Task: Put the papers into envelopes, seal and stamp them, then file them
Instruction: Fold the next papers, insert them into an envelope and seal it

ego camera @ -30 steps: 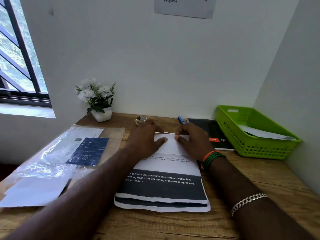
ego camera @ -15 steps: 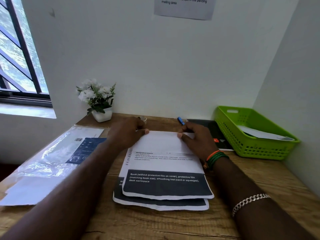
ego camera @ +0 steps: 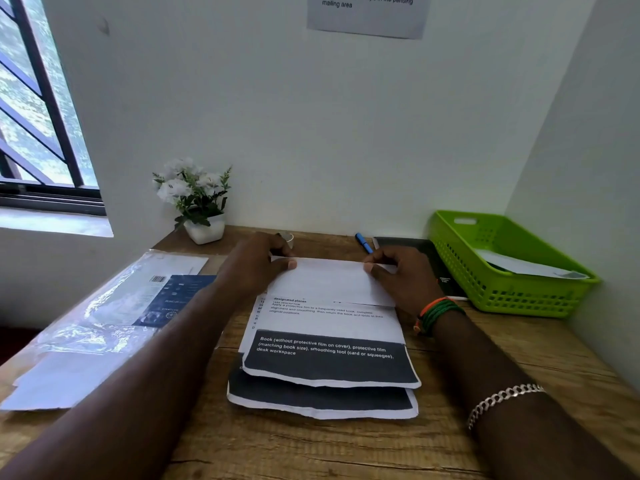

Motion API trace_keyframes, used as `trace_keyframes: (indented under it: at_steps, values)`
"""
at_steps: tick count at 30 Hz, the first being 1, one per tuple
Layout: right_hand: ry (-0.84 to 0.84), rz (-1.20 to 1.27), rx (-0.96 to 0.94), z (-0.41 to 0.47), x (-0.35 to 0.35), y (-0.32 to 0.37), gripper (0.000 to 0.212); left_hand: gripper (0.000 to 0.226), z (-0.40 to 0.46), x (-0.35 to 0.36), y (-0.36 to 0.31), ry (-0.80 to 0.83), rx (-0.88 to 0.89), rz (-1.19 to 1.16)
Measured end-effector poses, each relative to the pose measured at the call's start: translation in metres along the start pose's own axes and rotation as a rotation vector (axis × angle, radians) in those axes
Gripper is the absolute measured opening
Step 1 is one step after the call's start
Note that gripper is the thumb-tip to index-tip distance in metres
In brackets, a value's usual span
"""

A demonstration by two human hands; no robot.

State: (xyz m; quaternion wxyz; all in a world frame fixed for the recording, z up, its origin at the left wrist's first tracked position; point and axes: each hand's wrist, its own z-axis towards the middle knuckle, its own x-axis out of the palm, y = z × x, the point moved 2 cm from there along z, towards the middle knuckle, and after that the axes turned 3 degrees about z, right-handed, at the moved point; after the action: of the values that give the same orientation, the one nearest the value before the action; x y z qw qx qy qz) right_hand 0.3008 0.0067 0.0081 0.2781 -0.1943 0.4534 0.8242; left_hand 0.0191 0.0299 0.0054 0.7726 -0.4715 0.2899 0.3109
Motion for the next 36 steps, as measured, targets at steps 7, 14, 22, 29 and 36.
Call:
trace_keyframes:
  at_steps: [7,14,22,29,36]
  values:
    - [-0.035,-0.047,0.118,0.003,-0.017,-0.019,0.006,0.007,0.0,-0.001,0.0,-0.011,0.017,0.013]
    - [0.018,-0.018,0.042,0.001,-0.015,-0.007,0.018,0.007,0.0,-0.008,-0.006,-0.139,0.071,0.029]
    - [0.078,-0.022,-0.089,-0.003,-0.016,0.011,0.005,0.018,-0.011,-0.011,-0.024,-0.043,0.175,0.063]
    - [0.23,-0.072,-0.174,-0.008,-0.009,0.021,0.006,0.043,-0.014,-0.001,-0.024,0.109,0.197,0.03]
    - [0.455,-0.207,-0.095,-0.011,-0.002,0.017,0.01,0.022,-0.014,0.011,-0.017,0.279,0.161,0.079]
